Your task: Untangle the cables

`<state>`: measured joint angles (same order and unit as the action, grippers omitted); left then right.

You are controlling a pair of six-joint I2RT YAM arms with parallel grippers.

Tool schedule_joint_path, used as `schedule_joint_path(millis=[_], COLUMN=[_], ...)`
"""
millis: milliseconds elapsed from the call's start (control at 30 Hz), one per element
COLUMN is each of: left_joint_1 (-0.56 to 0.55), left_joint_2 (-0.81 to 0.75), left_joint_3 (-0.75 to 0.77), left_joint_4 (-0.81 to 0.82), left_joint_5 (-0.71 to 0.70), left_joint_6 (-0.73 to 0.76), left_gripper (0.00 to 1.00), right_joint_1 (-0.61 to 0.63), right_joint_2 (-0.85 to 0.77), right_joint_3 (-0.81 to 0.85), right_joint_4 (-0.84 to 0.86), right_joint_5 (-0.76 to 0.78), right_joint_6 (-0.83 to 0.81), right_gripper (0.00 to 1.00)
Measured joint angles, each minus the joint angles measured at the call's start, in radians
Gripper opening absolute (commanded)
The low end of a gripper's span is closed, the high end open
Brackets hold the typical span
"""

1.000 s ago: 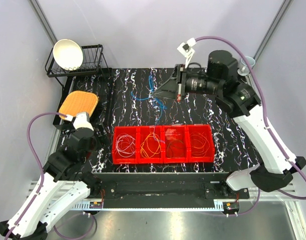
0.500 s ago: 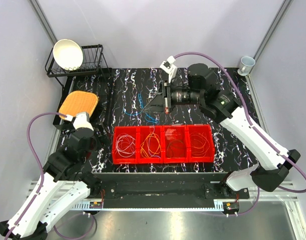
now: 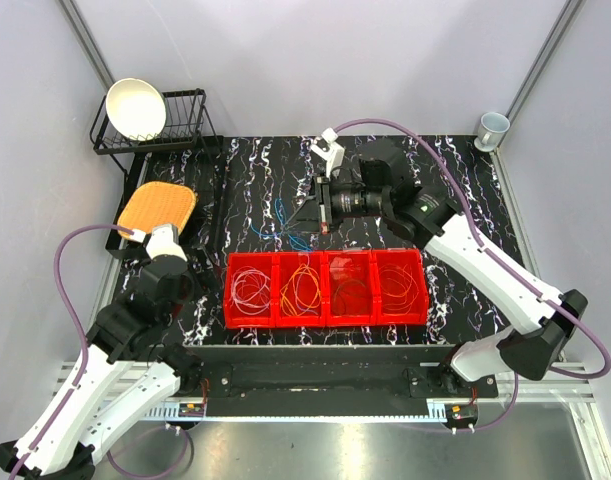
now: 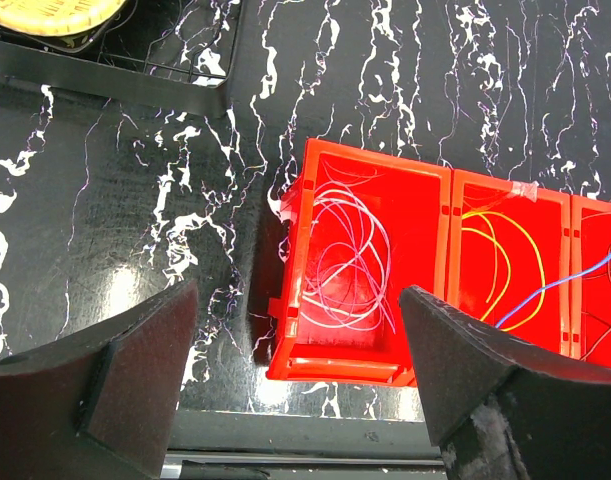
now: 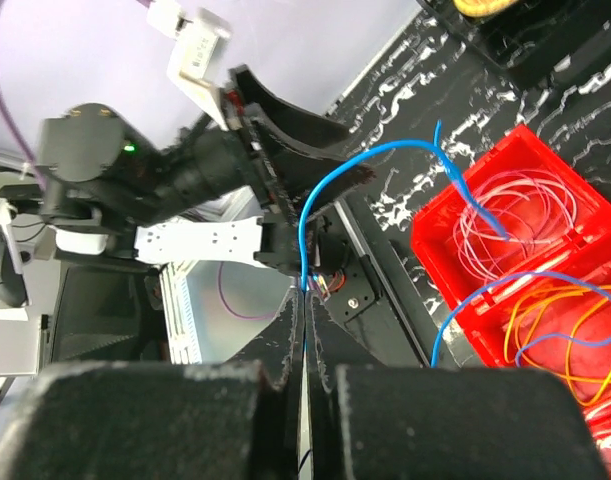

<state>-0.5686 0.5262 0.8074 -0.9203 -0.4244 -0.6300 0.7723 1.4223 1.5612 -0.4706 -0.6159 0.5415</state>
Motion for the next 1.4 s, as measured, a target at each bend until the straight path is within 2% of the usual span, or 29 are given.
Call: schedule_joint_path(millis=[267,700,1067,1400], left_joint_1=[0.0,0.0,0.0,0.0], left_joint_2=[0.008,0.026,0.026,0.026], left_joint_3=[0.0,0.0,0.0,0.0], left_joint_4=[-0.001,-0.005,-0.006,-0.006], left_joint_5=[-0.003,-0.007,-0.008,-0.008], left_joint_6=[0.0,-0.001,-0.007,-0.008], left_gripper=[0.85,0.85,0.85,0.85], right_joint_1=[0.0,0.006,0.006,0.006], right_joint_2=[0.013,0.011,0.033,0.206], right_joint_3=[-0.106,-0.43,-0.455,-0.455], right_joint_4=[0.021,0.152,0.152,0.153], right_joint_5=[0.017,0.006,0.092,0.127], right_joint_6=[-0.002,0.091,0.106,0.135], right_gripper=[0.0,0.0,0.0,0.0])
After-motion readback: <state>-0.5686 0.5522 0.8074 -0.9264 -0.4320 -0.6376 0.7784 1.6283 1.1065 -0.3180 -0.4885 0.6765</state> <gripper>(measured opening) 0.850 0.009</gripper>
